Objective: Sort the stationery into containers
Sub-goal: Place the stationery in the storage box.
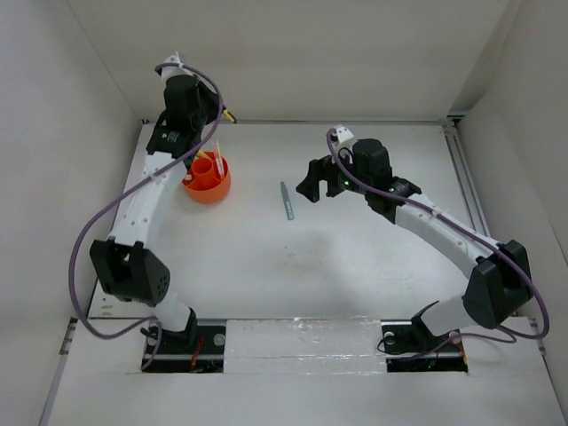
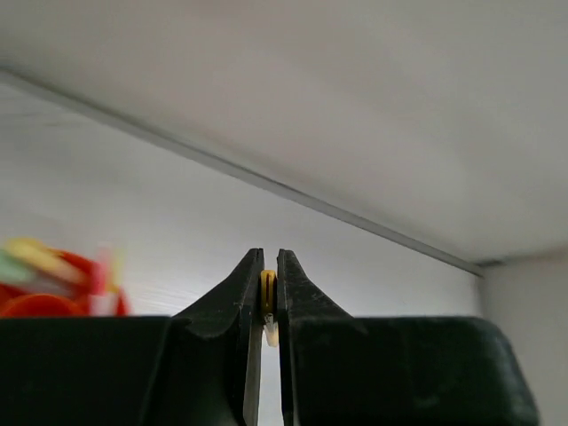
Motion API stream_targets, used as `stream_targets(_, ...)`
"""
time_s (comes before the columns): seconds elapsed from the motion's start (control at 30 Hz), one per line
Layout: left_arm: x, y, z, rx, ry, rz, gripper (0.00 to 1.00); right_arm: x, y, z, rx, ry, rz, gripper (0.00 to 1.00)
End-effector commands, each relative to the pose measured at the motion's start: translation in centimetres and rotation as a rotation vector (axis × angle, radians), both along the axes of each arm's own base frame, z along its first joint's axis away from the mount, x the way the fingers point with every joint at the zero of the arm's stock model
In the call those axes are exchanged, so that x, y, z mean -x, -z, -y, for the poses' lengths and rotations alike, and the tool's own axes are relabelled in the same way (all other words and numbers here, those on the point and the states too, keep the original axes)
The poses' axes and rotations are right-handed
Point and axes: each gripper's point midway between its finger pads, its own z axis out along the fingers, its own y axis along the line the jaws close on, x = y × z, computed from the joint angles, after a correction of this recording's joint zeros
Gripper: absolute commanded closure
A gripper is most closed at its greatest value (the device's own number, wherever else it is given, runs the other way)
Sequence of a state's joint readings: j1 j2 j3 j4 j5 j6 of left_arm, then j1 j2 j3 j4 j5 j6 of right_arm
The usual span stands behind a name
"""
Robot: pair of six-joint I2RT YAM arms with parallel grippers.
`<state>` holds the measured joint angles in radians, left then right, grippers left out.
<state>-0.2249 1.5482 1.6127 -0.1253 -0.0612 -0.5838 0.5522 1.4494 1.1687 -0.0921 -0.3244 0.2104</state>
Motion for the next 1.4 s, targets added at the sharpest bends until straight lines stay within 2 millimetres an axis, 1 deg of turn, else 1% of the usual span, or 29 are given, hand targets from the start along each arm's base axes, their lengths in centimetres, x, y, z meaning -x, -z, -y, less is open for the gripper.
stream_targets(0.0,-1.0,6.7,-8.1,-0.281,-0.275,-0.262,1.00,-0.5,0.0,1.5,0.065,0.060,0.054,0.00)
stream_targets(0.03,-1.7,5.9,-8.9,-0.272,-0.285,-0.257,1.00,-0.4,0.2,1.6,0.078,0.056,0.055,0.00)
stream_targets(0.07,-2.6,7.3,-10.2,-0.273,-0.277,-0.288,1.00,-0.4,1.0,1.7,0.099,0.050,0.041,0.00)
stream_targets(0.13,-2.8,8.3,-12.2,-0.311,-0.296,-0.295,1.00,-0.9,1.3,2.0,0.121,0.073,0.043,0.00)
stream_targets(0.17,-2.9,8.7,-13.6,-0.326,-0.315,-0.299,1.00,-0.9,1.8,1.7,0.134,0.071,0.030,0.00)
stream_targets(0.2,-2.9,9.1,-13.6,-0.343,-0.309,-0.301,1.00,-0.9,2.7,1.8,0.150,0.069,0.007,0.00)
stream_targets(0.23,-3.1,9.2,-14.5,-0.361,-0.334,-0.294,1.00,-1.0,2.7,1.9,0.153,0.078,0.009,0.00)
stream_targets(0.27,-2.9,10.0,-14.8,-0.400,-0.331,-0.308,1.00,-1.1,3.2,1.8,0.160,0.077,-0.001,0.00)
stream_targets(0.3,-3.1,10.2,-14.9,-0.416,-0.325,-0.304,1.00,-0.9,3.8,1.4,0.168,0.065,-0.011,0.00)
stream_targets(0.33,-3.0,10.2,-15.1,-0.421,-0.338,-0.306,1.00,-0.9,3.3,1.1,0.158,0.055,-0.005,0.00)
stream_targets(0.37,-3.0,10.7,-15.5,-0.427,-0.355,-0.309,1.00,-1.0,3.9,1.0,0.165,0.054,-0.016,0.00)
stream_targets(0.4,-3.0,10.9,-15.6,-0.430,-0.364,-0.310,1.00,-1.0,3.8,0.5,0.170,0.040,-0.008,0.00)
stream_targets(0.47,-3.0,10.6,-15.6,-0.427,-0.367,-0.295,1.00,-1.0,3.8,0.5,0.170,0.040,-0.008,0.00)
stream_targets(0.53,-2.7,11.2,-15.3,-0.415,-0.349,-0.305,1.00,-1.1,4.2,0.5,0.175,0.039,-0.016,0.00)
stream_targets(0.57,-2.6,10.8,-15.2,-0.401,-0.355,-0.295,1.00,-1.1,4.6,0.4,0.180,0.038,-0.023,0.00)
stream_targets(0.6,-2.3,11.8,-14.7,-0.399,-0.343,-0.316,1.00,-1.0,4.2,0.0,0.175,0.030,-0.015,0.00)
stream_targets(0.63,-2.1,12.0,-13.8,-0.403,-0.326,-0.317,1.00,-1.1,4.6,0.0,0.181,0.029,-0.022,0.00)
stream_targets(0.7,-2.0,12.1,-13.3,-0.421,-0.342,-0.313,1.00,-1.1,4.6,0.0,0.181,0.029,-0.022,0.00)
stream_targets(0.73,-1.9,12.6,-12.9,-0.425,-0.331,-0.323,1.00,-1.3,4.6,-0.1,0.186,0.025,-0.016,0.00)
stream_targets(0.77,-1.8,13.0,-12.8,-0.418,-0.333,-0.331,1.00,-1.3,4.6,-0.1,0.186,0.025,-0.016,0.00)
stream_targets(0.93,-2.1,12.9,-12.0,-0.371,-0.309,-0.315,1.00,-1.3,4.8,0.0,0.195,0.033,-0.022,0.00)
stream_targets(1.0,-2.0,13.8,-11.9,-0.371,-0.297,-0.328,1.00,-1.3,4.8,0.0,0.195,0.033,-0.022,0.00)
stream_targets(1.03,-2.0,13.8,-11.8,-0.361,-0.301,-0.327,1.00,-1.2,4.3,0.1,0.189,0.034,-0.013,0.00)
stream_targets(1.07,-1.9,14.2,-11.8,-0.363,-0.300,-0.336,1.00,-1.2,4.3,0.1,0.189,0.034,-0.013,0.00)
stream_targets(1.17,-1.7,14.4,-12.0,-0.359,-0.314,-0.344,1.00,-1.3,4.3,0.2,0.192,0.042,-0.011,0.00)
stream_targets(1.27,-1.5,14.9,-12.7,-0.369,-0.354,-0.365,0.95,-1.3,4.3,0.2,0.192,0.042,-0.011,0.00)
stream_targets(1.3,-1.5,14.9,-12.7,-0.369,-0.354,-0.365,0.91,-1.3,4.3,0.2,0.192,0.042,-0.011,0.00)
stream_targets(1.33,-1.6,15.0,-12.4,-0.364,-0.341,-0.365,0.82,-1.3,4.3,0.2,0.192,0.042,-0.011,0.00)
stream_targets(1.37,-1.6,15.0,-12.2,-0.359,-0.328,-0.365,0.78,-1.3,4.4,0.2,0.198,0.038,-0.005,0.00)
